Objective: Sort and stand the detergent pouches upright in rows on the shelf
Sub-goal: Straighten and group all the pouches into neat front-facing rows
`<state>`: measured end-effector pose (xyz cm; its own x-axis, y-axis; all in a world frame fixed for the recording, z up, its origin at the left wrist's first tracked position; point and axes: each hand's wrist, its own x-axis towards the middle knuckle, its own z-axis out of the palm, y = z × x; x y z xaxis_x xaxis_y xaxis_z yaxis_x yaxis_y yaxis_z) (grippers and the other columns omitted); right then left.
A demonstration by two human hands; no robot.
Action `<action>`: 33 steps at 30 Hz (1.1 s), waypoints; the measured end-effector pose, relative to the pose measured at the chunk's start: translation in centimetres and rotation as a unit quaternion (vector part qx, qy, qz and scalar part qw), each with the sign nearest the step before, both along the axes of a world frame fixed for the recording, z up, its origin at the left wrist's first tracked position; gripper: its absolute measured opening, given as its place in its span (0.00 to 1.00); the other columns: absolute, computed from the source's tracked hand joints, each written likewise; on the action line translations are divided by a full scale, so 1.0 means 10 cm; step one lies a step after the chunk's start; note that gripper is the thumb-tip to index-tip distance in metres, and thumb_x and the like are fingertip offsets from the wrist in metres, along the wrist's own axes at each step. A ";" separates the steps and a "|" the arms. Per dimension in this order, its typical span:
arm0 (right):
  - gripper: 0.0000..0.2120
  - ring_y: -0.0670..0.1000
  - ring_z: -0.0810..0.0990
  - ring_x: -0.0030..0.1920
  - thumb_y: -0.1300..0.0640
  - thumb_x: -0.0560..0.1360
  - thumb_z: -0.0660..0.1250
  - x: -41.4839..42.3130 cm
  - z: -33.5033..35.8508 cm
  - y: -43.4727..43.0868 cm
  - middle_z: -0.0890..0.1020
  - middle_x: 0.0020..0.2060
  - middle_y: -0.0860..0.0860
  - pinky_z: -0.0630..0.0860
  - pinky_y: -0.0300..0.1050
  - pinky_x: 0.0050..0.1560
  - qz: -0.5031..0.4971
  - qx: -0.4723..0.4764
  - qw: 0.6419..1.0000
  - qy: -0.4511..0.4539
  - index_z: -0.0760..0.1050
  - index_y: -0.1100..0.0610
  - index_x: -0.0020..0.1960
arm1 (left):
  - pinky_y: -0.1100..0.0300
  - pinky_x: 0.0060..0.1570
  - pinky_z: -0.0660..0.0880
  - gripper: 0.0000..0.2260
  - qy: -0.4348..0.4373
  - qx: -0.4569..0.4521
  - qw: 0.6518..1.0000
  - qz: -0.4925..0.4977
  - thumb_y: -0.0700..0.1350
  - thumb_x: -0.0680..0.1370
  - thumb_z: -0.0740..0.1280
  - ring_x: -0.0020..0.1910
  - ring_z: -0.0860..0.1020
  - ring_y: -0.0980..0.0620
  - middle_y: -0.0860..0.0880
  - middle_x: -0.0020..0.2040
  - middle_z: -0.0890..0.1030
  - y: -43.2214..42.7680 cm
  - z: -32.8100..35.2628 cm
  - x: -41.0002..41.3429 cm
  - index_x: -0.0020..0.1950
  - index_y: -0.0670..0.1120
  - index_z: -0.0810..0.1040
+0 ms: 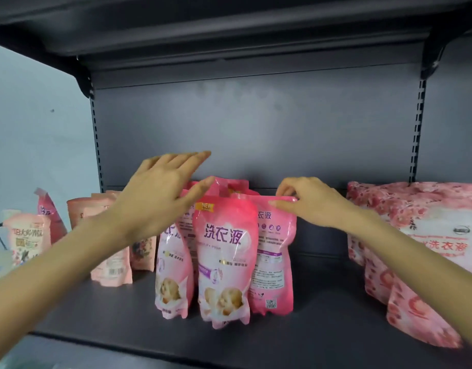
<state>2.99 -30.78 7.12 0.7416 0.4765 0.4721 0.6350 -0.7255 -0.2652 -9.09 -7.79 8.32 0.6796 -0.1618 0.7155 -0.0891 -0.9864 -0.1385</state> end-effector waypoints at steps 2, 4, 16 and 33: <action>0.10 0.42 0.79 0.39 0.48 0.73 0.69 0.13 0.06 0.03 0.83 0.42 0.48 0.78 0.42 0.47 0.049 0.019 0.997 0.054 0.79 0.54 0.46 | 0.56 0.66 0.58 0.30 0.047 0.021 0.999 -0.010 0.66 0.75 0.44 0.70 0.64 0.53 0.54 0.71 0.67 -0.01 0.17 0.24 0.74 0.54 0.58; 0.08 0.37 0.77 0.32 0.50 0.72 0.71 0.19 0.10 0.07 0.83 0.38 0.47 0.75 0.30 0.38 0.080 0.020 0.993 0.078 0.79 0.55 0.43 | 0.56 0.66 0.59 0.24 0.121 0.027 0.992 -0.027 0.61 0.79 0.52 0.69 0.65 0.53 0.55 0.71 0.68 -0.01 0.33 0.48 0.73 0.55 0.61; 0.04 0.45 0.81 0.35 0.56 0.70 0.73 0.28 0.14 0.13 0.85 0.36 0.50 0.74 0.34 0.32 0.110 -0.007 0.991 0.081 0.79 0.55 0.41 | 0.73 0.54 0.71 0.13 0.333 -0.037 0.924 -0.185 0.50 0.77 0.64 0.51 0.78 0.61 0.58 0.55 0.81 -0.25 0.43 1.27 0.60 0.51 0.78; 0.05 0.45 0.82 0.34 0.58 0.68 0.75 0.28 0.20 -0.33 0.85 0.34 0.49 0.78 0.42 0.42 0.027 -0.002 0.997 0.078 0.79 0.55 0.39 | 0.73 0.31 0.70 0.05 0.344 -0.048 0.887 -0.304 0.46 0.71 0.73 0.27 0.74 0.65 0.56 0.32 0.82 -0.78 0.32 1.49 0.43 0.44 0.83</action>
<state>5.81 -34.06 9.08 0.7793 0.5187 0.3515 0.6240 -0.6933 -0.3605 5.80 -15.58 11.53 0.7689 -0.6090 0.1947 -0.6394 -0.7315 0.2368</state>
